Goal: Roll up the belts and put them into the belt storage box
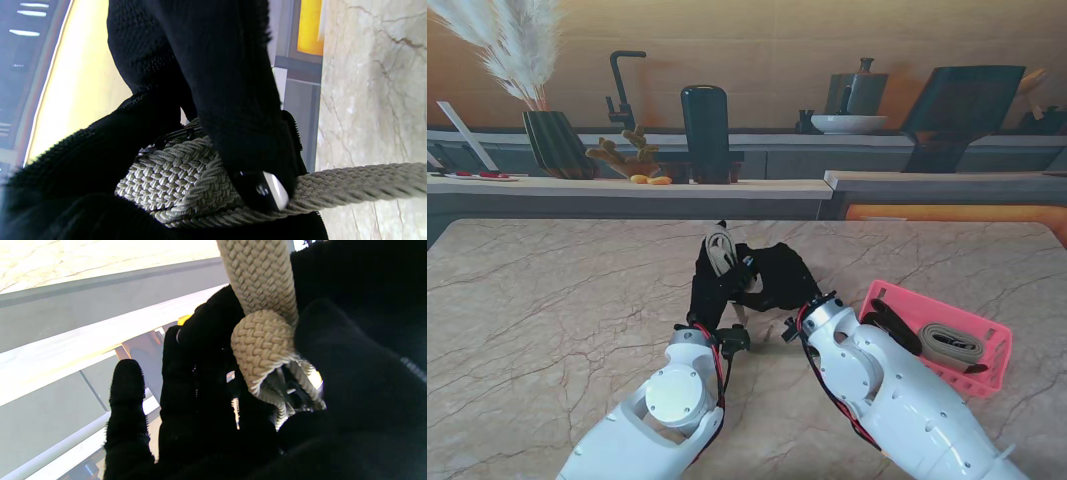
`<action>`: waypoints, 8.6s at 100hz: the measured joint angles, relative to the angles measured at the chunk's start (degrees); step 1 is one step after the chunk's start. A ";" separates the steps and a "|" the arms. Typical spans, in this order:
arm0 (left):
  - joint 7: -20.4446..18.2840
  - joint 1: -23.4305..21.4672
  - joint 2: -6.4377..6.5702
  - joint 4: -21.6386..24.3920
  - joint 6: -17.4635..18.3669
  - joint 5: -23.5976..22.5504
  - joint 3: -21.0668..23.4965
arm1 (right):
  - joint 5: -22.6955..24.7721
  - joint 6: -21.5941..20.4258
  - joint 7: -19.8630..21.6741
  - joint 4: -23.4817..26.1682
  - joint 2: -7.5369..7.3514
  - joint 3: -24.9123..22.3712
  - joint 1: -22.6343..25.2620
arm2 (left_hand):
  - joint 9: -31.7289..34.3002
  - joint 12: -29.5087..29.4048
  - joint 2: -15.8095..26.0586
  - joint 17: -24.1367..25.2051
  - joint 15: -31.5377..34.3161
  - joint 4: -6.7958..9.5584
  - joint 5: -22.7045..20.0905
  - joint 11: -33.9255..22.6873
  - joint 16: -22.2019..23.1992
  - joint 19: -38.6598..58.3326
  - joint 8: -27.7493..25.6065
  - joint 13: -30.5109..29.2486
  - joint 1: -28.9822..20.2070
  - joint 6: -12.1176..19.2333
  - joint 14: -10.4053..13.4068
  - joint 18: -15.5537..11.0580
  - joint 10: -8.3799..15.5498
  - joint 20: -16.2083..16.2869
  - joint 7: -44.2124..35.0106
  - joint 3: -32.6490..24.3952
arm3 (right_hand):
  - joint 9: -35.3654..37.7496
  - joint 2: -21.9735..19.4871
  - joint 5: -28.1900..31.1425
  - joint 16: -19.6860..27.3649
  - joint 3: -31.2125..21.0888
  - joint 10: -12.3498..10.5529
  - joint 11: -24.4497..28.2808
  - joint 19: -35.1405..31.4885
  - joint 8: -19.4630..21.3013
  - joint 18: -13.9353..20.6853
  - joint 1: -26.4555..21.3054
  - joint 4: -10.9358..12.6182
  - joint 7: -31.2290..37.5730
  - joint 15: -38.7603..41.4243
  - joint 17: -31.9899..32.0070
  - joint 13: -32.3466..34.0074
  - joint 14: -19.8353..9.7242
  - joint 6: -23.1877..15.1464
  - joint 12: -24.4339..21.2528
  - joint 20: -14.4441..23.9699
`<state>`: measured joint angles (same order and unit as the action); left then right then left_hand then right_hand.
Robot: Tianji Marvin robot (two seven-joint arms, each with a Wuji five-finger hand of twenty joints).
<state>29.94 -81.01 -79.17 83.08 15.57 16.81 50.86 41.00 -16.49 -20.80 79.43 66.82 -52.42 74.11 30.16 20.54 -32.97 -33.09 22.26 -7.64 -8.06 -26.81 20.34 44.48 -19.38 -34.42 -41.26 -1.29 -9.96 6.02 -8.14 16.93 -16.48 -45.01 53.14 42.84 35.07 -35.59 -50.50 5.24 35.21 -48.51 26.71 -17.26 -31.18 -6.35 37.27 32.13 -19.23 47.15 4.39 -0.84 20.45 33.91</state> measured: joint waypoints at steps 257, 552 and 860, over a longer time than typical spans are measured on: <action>-4.45 -0.69 1.23 1.76 -3.05 -5.33 1.18 | 9.55 14.72 -7.94 5.57 0.05 -6.47 4.87 | 10.24 7.46 3.89 5.35 20.53 0.58 -10.35 1.29 14.96 24.43 -7.85 -10.84 -0.72 -4.41 -2.76 9.05 -0.04 12.25 -20.73 11.51 | 15.77 -8.93 10.98 -3.24 16.35 2.84 9.56 -13.28 -9.84 -0.73 -5.37 -7.89 15.88 18.18 -6.42 14.87 5.12 -2.65 0.94 -1.37; 3.30 0.49 -1.62 0.65 -3.95 2.67 0.46 | -5.77 10.11 7.18 13.27 -1.94 -10.59 14.49 | 22.80 26.90 10.69 -14.20 48.07 2.10 -13.27 -22.80 25.45 50.06 -10.81 -28.39 -2.92 -0.94 8.33 4.20 3.56 10.13 -34.00 20.37 | 7.00 -14.92 8.51 -2.52 16.03 5.29 1.26 -3.42 -5.01 -3.03 -10.44 1.15 12.34 6.84 -1.16 4.84 6.89 -7.67 0.24 2.62; -33.45 4.49 5.42 -5.76 -4.01 12.33 -0.57 | 1.01 -10.64 23.96 8.52 -5.58 -15.31 4.85 | 15.67 15.12 -2.43 -24.14 44.24 0.71 -7.06 -5.29 29.14 49.72 -1.23 -27.70 19.80 -3.05 2.96 1.18 1.50 9.09 -8.18 5.06 | -27.72 -7.48 -25.91 0.93 15.25 1.78 -13.26 4.30 2.03 4.35 1.75 -0.49 -9.42 -7.42 -2.69 -4.46 1.22 -12.62 0.14 6.89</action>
<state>-3.51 -76.52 -73.74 77.32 11.56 29.14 50.29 42.01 -27.13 3.17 87.95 61.24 -67.73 78.95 45.83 35.65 -35.40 -57.23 66.50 -6.93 -15.12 -32.10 49.47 94.19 -20.61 -62.12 -21.47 -4.34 -7.01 7.20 -6.63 26.02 -24.66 -39.95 25.42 35.36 9.16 -34.66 -35.25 7.02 21.95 -44.21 28.75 -12.91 -29.43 -6.84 27.85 24.71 -21.92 42.70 5.61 -13.46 20.59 40.80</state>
